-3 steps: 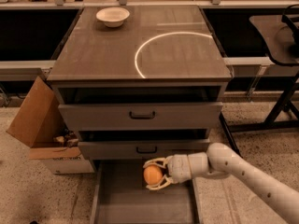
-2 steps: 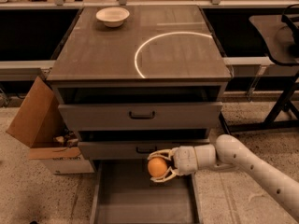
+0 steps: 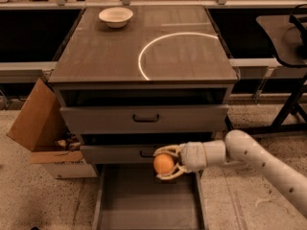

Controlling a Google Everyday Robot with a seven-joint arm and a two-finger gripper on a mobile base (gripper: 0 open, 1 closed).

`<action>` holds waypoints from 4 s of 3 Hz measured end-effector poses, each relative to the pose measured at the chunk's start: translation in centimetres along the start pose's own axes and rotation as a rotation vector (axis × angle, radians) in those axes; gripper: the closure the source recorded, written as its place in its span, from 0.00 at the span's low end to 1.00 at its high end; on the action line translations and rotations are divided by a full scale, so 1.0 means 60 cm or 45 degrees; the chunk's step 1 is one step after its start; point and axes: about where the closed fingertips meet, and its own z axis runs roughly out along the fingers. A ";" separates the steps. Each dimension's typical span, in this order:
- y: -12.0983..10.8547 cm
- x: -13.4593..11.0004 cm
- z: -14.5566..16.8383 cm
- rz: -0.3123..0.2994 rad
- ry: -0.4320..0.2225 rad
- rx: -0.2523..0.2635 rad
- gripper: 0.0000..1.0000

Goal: Pick orange from bottom drawer and place on counter

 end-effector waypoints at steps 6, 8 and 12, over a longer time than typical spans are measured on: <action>-0.250 -0.272 -0.220 0.226 0.108 0.148 1.00; -0.340 -0.304 -0.259 0.407 0.185 0.312 1.00; -0.568 -0.204 -0.300 0.613 0.243 0.699 1.00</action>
Offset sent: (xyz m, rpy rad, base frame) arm 0.0662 -0.0653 0.1768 -0.0601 0.1026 -0.0915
